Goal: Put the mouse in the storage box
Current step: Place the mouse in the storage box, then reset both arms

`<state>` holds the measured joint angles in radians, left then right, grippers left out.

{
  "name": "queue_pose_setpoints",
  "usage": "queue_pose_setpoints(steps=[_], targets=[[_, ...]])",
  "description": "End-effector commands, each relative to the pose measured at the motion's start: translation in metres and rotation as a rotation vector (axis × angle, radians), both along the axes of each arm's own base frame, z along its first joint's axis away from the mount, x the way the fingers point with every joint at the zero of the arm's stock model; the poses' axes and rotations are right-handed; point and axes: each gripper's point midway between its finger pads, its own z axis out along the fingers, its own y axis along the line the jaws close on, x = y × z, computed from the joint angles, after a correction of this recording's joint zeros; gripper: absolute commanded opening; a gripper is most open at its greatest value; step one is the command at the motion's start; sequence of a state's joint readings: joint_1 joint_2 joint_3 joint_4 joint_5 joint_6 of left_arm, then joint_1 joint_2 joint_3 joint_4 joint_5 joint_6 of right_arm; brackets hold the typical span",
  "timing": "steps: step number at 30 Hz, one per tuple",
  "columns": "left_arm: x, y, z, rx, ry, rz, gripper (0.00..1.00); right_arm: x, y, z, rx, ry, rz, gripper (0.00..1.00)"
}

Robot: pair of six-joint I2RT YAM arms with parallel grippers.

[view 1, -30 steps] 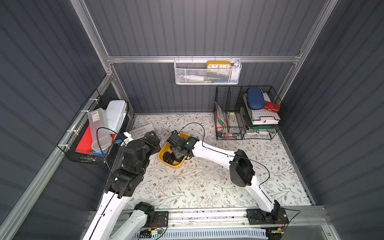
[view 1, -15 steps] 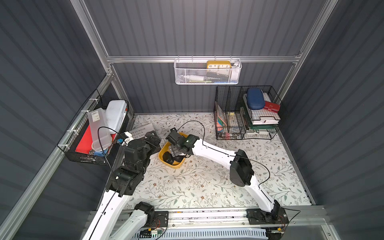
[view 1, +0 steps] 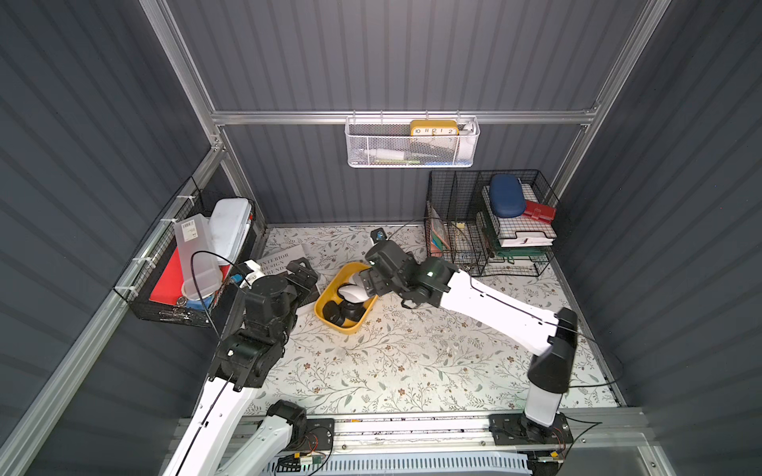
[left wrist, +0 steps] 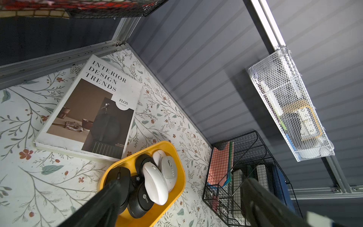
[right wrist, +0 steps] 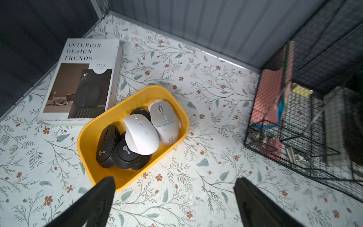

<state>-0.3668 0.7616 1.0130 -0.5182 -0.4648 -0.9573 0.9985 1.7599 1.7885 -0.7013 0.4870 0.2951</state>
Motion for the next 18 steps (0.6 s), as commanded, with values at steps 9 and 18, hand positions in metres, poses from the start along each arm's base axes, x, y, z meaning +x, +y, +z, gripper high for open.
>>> queue_pose_setpoints(steps=[9,18], targets=[[0.002,-0.006,0.016,0.004,-0.051,-0.044,0.99,-0.059,-0.137,0.008,0.108,-0.128,-0.182,0.99],[0.012,-0.023,-0.017,-0.02,-0.003,-0.107,0.99,-0.089,-0.204,-0.047,0.2,-0.157,-0.297,0.99]])
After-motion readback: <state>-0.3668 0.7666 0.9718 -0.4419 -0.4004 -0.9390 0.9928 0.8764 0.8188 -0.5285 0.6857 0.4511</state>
